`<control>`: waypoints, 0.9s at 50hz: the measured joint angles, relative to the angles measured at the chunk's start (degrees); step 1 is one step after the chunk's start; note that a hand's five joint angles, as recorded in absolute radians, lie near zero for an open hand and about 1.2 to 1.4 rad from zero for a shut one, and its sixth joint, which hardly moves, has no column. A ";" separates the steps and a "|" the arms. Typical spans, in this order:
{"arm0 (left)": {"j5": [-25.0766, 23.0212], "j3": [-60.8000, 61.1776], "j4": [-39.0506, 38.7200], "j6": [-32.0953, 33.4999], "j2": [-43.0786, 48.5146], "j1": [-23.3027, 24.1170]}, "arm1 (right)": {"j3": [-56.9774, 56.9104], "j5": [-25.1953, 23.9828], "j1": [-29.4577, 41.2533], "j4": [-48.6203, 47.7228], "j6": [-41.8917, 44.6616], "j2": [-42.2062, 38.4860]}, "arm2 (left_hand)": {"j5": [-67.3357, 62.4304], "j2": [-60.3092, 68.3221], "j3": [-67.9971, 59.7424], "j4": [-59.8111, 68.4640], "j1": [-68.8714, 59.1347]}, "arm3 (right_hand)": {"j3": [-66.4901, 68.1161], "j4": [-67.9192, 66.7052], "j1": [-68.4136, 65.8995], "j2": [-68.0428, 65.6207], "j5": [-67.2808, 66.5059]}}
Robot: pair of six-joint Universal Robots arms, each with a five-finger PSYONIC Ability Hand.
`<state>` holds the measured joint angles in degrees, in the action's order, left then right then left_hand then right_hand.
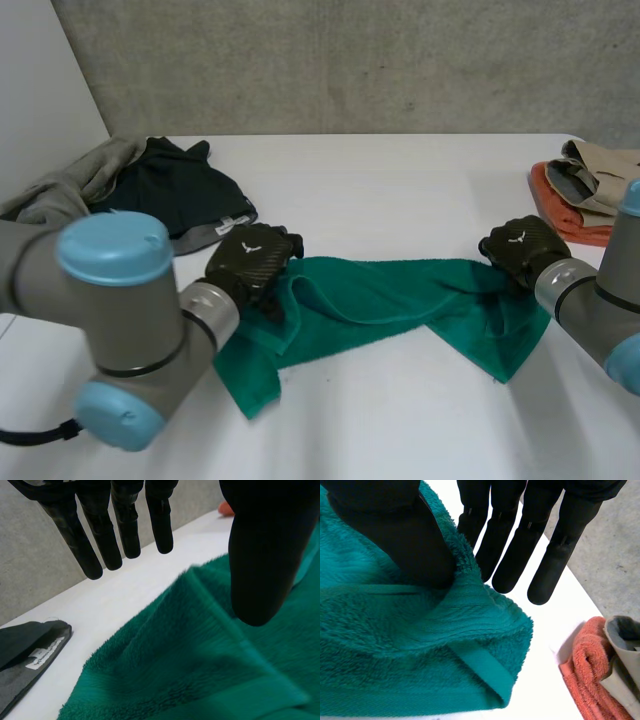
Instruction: Fold the laundry.
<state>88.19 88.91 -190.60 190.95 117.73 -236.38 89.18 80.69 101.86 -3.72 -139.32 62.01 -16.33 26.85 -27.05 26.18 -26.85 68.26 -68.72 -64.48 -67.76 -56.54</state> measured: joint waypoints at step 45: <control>1.04 -5.02 22.62 2.52 -17.39 0.09 | -3.10 0.35 0.17 28.89 17.62 24.74 | -38.79 41.69 -41.07 42.43 -40.22 | 0.23 -0.02 0.00 -0.27 0.00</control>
<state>89.22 83.88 -167.98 193.47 100.34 -236.29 86.08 81.04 102.03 25.17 -121.70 86.75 -55.12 68.54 -68.11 68.61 -67.07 68.50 -68.74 -64.48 -68.03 -56.54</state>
